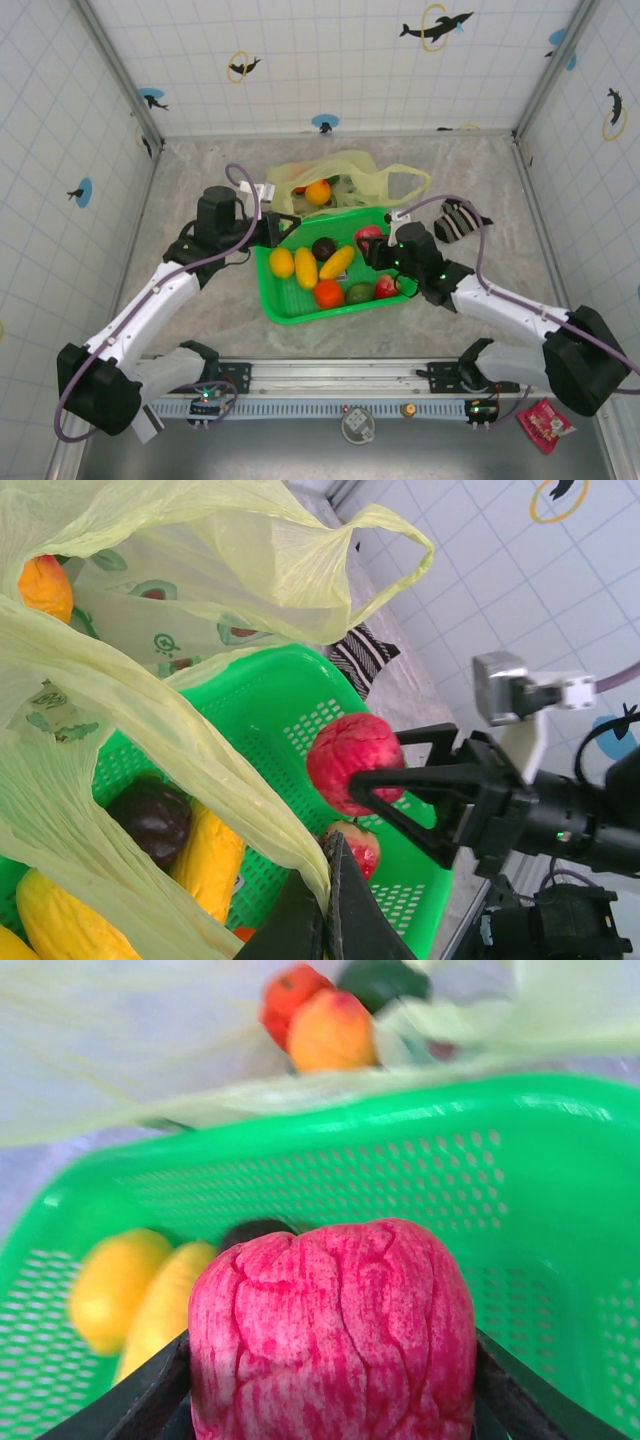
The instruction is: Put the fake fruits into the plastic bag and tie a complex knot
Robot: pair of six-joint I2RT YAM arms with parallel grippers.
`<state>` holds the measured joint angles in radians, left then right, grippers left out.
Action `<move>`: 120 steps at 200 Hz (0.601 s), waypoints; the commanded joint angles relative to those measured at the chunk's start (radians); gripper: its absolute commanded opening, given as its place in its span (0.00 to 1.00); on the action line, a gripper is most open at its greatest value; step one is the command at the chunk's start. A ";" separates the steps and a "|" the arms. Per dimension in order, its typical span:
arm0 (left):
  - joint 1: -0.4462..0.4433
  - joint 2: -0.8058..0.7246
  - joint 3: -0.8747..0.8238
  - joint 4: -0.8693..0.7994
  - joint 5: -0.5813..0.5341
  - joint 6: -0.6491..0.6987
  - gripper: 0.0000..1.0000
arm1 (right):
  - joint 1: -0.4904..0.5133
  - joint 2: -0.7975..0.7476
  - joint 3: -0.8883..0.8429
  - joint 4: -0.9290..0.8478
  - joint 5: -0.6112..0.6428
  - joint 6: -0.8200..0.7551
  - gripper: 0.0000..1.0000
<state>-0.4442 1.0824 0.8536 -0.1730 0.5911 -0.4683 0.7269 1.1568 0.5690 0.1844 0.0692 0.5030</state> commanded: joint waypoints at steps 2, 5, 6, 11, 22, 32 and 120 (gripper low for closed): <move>-0.006 -0.009 0.033 -0.013 0.002 0.024 0.00 | 0.002 -0.045 -0.014 0.129 -0.074 -0.019 0.48; -0.006 -0.010 0.033 -0.013 0.002 0.024 0.00 | 0.003 -0.043 -0.009 0.132 -0.079 -0.020 0.48; -0.007 -0.009 0.033 -0.013 0.002 0.024 0.00 | 0.003 -0.042 -0.007 0.134 -0.081 -0.019 0.48; -0.007 -0.010 0.034 -0.013 0.003 0.024 0.00 | 0.003 -0.035 0.004 0.138 -0.093 -0.019 0.48; -0.006 -0.010 0.034 -0.013 0.001 0.024 0.00 | 0.004 -0.011 0.037 0.137 -0.108 -0.021 0.48; -0.006 -0.007 0.035 -0.013 0.001 0.023 0.00 | 0.005 0.017 0.071 0.135 -0.109 -0.022 0.48; -0.007 0.005 0.067 -0.015 -0.001 0.022 0.00 | -0.016 0.341 0.389 0.129 -0.119 -0.024 0.47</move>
<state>-0.4442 1.0824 0.8757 -0.1795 0.5907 -0.4683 0.7246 1.4170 0.8623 0.2863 -0.0429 0.4782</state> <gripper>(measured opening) 0.045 0.602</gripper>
